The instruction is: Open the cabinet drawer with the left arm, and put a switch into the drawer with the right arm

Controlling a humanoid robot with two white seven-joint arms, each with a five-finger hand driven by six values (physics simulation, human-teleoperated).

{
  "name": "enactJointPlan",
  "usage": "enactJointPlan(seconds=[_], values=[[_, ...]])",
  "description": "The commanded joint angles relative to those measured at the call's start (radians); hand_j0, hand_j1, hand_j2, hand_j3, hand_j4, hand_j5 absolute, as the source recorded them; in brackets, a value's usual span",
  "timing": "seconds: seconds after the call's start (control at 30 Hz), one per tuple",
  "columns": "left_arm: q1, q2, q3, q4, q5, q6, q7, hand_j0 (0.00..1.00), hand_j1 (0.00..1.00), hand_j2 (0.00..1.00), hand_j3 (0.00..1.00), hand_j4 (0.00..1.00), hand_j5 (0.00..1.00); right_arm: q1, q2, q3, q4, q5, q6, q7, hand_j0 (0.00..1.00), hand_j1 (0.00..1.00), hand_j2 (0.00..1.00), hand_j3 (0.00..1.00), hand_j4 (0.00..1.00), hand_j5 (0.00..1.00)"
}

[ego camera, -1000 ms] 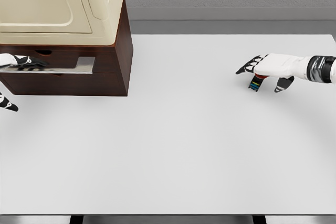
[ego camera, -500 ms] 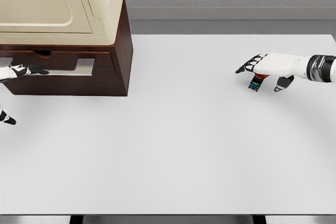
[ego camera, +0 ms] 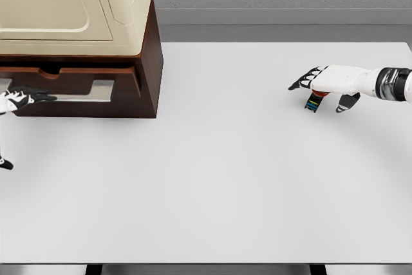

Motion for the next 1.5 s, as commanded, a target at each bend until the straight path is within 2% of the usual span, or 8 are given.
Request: enactJointPlan(seconds=[0.0,0.8,1.47], values=[[0.001,0.016,-0.02,0.001,-0.063,-0.02,-0.003,1.0,1.0,1.0,1.0,1.0,1.0,-0.002,0.0,-0.001,0.0,-0.004,0.002,0.0,1.0,1.0,1.0,1.0,1.0,1.0],[0.001,0.141,-0.123,0.001,-0.053,-0.267,-0.003,1.0,1.0,1.0,1.0,1.0,1.0,-0.005,0.001,-0.002,0.0,-0.004,0.002,0.0,1.0,1.0,1.0,1.0,1.0,1.0],[-0.012,0.162,-0.118,0.002,0.0,-0.293,-0.003,1.0,1.0,1.0,1.0,1.0,1.0,-0.005,0.001,-0.002,-0.002,-0.004,0.002,0.0,0.87,0.87,0.87,0.87,0.87,0.87]])
